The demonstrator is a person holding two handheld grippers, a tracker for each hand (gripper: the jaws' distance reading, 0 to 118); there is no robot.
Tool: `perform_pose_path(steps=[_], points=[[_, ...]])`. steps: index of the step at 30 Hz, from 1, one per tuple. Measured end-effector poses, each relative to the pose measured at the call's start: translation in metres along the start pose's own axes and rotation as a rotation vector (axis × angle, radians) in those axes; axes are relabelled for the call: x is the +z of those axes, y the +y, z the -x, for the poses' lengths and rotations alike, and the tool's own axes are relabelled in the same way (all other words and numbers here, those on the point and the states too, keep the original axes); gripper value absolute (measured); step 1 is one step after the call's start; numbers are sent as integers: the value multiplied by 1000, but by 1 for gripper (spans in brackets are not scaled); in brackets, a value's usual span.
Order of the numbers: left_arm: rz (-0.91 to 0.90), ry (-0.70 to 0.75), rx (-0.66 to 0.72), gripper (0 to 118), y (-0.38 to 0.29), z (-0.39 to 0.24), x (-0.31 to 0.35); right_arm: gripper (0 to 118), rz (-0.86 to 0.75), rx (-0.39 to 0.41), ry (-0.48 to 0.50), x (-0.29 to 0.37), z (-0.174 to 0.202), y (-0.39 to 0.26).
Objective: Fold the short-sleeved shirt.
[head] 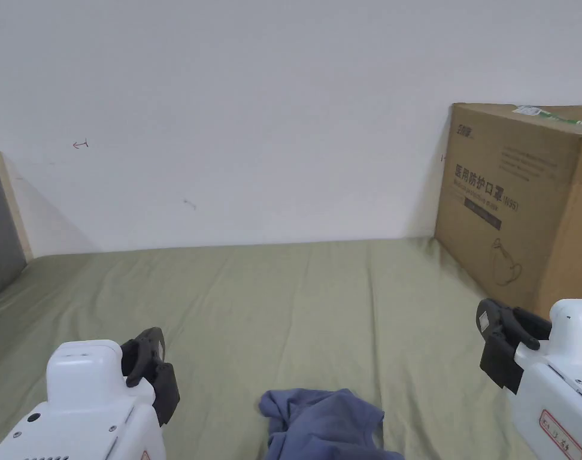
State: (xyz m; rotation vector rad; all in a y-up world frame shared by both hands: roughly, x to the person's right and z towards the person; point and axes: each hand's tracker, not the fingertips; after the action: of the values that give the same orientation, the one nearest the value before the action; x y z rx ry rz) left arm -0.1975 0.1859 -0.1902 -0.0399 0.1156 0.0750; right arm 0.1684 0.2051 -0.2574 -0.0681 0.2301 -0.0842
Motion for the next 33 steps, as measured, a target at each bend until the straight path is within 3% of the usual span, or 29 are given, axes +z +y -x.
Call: perform_pose_path(steps=[8,11,14,15,17,18,19,20,25,26,28,29,30,33], points=[[49,33,-21,0,19,19,-42,0,20,-6,0,-20,-6,-2],[351,-53,84,0,13,40,-92,0,27,17,0,-32,-7,-3],[907,-152,151,0,-32,51,-163,0,54,36,8,-47,-8,-4],[1069,-176,143,0,-58,50,-180,0,67,32,12,-53,-8,-5],[1148,-209,-12,2,-104,36,-191,0,86,16,23,-60,-8,-8],[1171,-186,-87,31,-124,26,-196,0,95,7,31,-62,-8,-11],[1199,-129,-144,76,-141,19,-201,0,106,0,38,-65,-9,-13],[1208,-124,-160,103,-156,15,-204,0,118,-4,43,-67,-10,-15],[1154,-170,-75,102,-208,-8,-214,0,172,17,42,-76,-14,-29],[1140,-184,-63,97,-207,-16,-208,0,185,24,39,-80,-15,-32],[1122,-244,-63,75,-211,-29,-196,0,240,36,37,-93,-18,-40],[1043,-199,-181,49,-208,-36,-186,0,280,36,43,-104,-20,-47],[979,-200,-237,3,-202,-37,-176,0,335,29,50,-117,-21,-54],[951,-225,-47,2,-194,-13,-161,0,475,-39,166,-157,-25,-79]])
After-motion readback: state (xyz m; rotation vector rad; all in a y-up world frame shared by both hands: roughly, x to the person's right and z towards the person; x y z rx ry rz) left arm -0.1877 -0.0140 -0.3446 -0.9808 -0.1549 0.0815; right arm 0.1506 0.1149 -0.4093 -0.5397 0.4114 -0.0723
